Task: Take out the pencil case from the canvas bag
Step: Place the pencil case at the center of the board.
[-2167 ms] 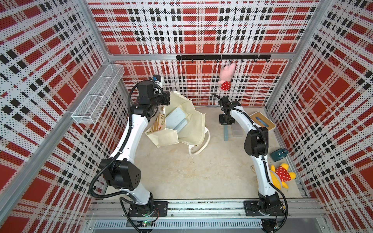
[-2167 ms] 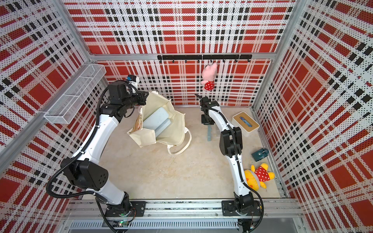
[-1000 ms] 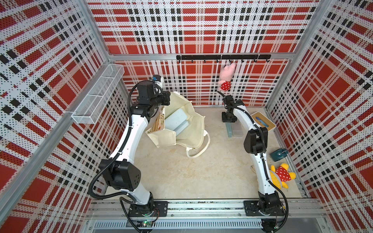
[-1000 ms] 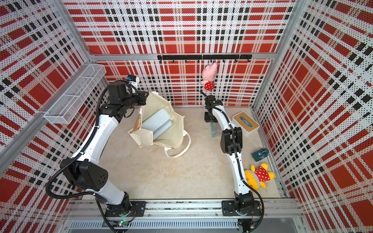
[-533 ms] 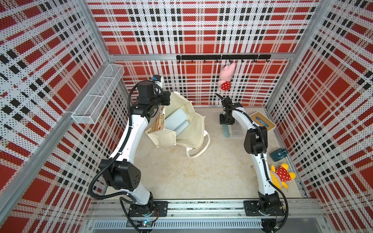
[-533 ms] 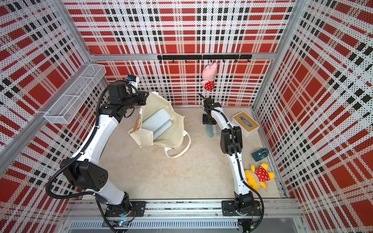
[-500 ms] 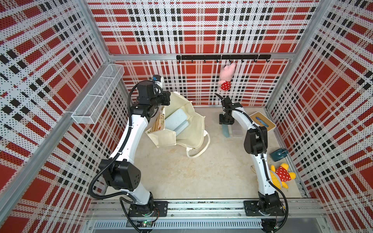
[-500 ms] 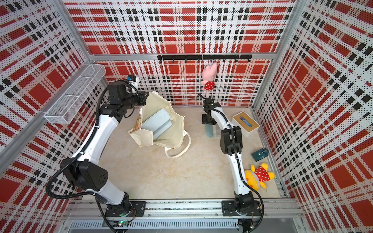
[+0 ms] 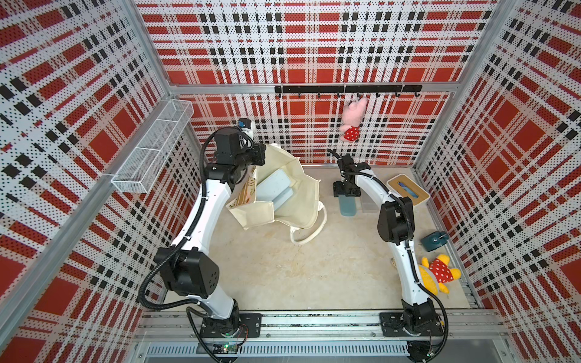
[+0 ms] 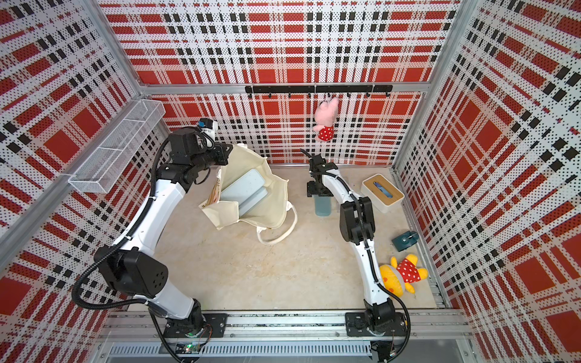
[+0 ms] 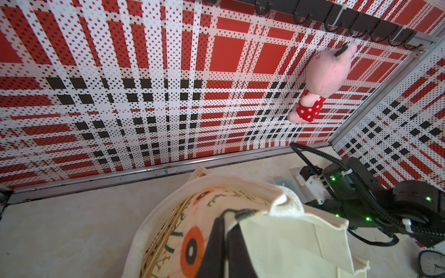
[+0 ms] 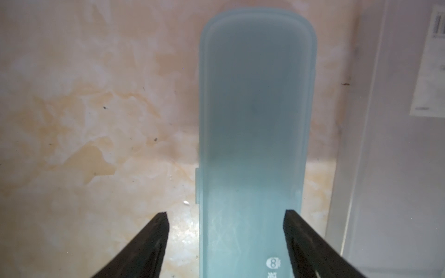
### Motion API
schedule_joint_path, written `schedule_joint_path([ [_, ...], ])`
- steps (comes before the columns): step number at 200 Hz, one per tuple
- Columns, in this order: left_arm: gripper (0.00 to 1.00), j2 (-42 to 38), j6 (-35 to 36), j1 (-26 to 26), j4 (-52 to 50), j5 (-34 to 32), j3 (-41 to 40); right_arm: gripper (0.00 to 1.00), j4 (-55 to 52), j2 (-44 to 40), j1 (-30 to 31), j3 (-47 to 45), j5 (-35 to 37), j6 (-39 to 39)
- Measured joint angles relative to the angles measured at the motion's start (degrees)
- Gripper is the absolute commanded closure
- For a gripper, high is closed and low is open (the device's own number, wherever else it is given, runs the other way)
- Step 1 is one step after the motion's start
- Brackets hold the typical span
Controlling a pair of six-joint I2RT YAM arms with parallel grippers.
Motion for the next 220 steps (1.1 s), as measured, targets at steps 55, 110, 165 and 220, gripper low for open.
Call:
schedule_joint_path([
  [55,1.0,-0.7,0.0,0.3,0.3,0.2,-0.7,0.25,-0.1,-0.2,0.4,-2.5,2.6,0.5],
  [110,1.0,-1.0,0.0,0.4,0.3,0.5,-0.9,0.31,-0.5,0.0,0.4,-2.3,5.2,1.8],
  [165,1.0,-1.0,-0.1,0.5,0.3,0.9,-0.9,0.35,-1.0,2.0,0.4,0.8,8.4,3.0],
  [220,1.0,-1.0,-0.2,0.5,0.3,1.1,-0.9,0.35,-1.5,2.8,-0.2,2.1,9.6,3.0],
])
